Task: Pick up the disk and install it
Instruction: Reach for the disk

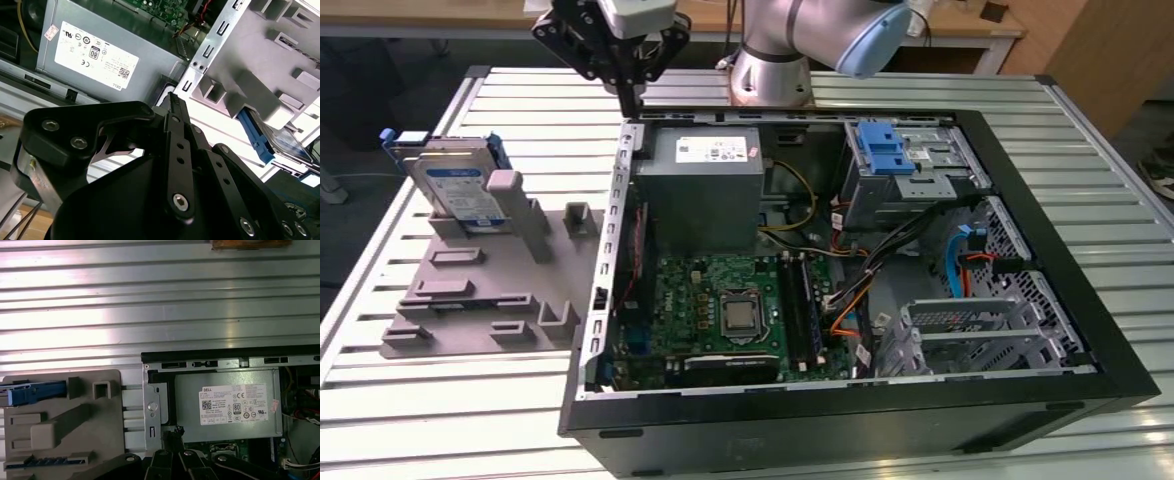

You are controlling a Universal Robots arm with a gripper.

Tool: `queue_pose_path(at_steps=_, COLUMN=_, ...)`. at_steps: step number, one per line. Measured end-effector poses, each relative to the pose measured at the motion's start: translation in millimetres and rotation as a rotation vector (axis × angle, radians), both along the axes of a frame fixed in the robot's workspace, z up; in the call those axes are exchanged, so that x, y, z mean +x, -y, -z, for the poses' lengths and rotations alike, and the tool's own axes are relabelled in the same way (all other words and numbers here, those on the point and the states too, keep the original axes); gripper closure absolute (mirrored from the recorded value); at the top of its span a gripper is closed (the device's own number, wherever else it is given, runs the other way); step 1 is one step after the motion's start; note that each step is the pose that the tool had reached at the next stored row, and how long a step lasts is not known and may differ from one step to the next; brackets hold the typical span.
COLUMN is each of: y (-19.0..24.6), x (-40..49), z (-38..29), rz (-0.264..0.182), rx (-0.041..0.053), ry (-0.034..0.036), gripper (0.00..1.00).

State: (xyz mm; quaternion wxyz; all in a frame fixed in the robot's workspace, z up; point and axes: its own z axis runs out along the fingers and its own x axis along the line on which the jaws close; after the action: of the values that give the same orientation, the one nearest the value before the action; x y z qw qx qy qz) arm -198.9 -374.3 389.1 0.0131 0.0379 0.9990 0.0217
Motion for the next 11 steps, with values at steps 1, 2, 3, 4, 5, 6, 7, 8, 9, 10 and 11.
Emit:
queue_pose_path(at_steps=1, y=-0.2, x=-0.7, z=0.1, rz=0.000, rx=0.0000, ry=0.0000, gripper=0.89)
queue_pose_path(at_steps=2, y=-0.3, x=-1.5, z=0.1, rz=0.000, rx=0.0000, ry=0.0000, gripper=0.89)
queue_pose_path(at_steps=3, y=-0.4, x=-2.3, z=0.2, rz=0.000, rx=0.0000, ry=0.0000, gripper=0.89)
queue_pose_path(at_steps=4, y=-0.5, x=-3.0, z=0.3, rz=0.000, rx=0.0000, ry=0.0000, gripper=0.89)
queue_pose_path(at_steps=5, y=-0.6, x=-3.9, z=0.3, rz=0.000, rx=0.0000, ry=-0.0001, gripper=0.89)
queue_pose_path(at_steps=6, y=-0.7, x=-4.6, z=0.4, rz=0.000, rx=0.0000, ry=0.0000, gripper=0.89)
queue_pose_path(at_steps=7, y=-0.8, x=-5.4, z=0.4, rz=0.000, rx=0.0000, ry=-0.0001, gripper=0.89)
queue_pose_path(at_steps=8, y=-0.9, x=-6.1, z=0.5, rz=0.000, rx=0.0000, ry=0.0000, gripper=0.89)
queue_pose_path(at_steps=9, y=-0.9, x=-6.9, z=0.6, rz=0.000, rx=0.0000, ry=0.0000, gripper=0.89)
queue_pose_path(at_steps=10, y=-1.0, x=-7.6, z=0.7, rz=0.000, rx=0.0000, ry=0.0000, gripper=0.89)
queue_pose_path(at_steps=11, y=-1.1, x=-8.3, z=0.8, rz=0.000, rx=0.0000, ry=0.0001, gripper=0.89)
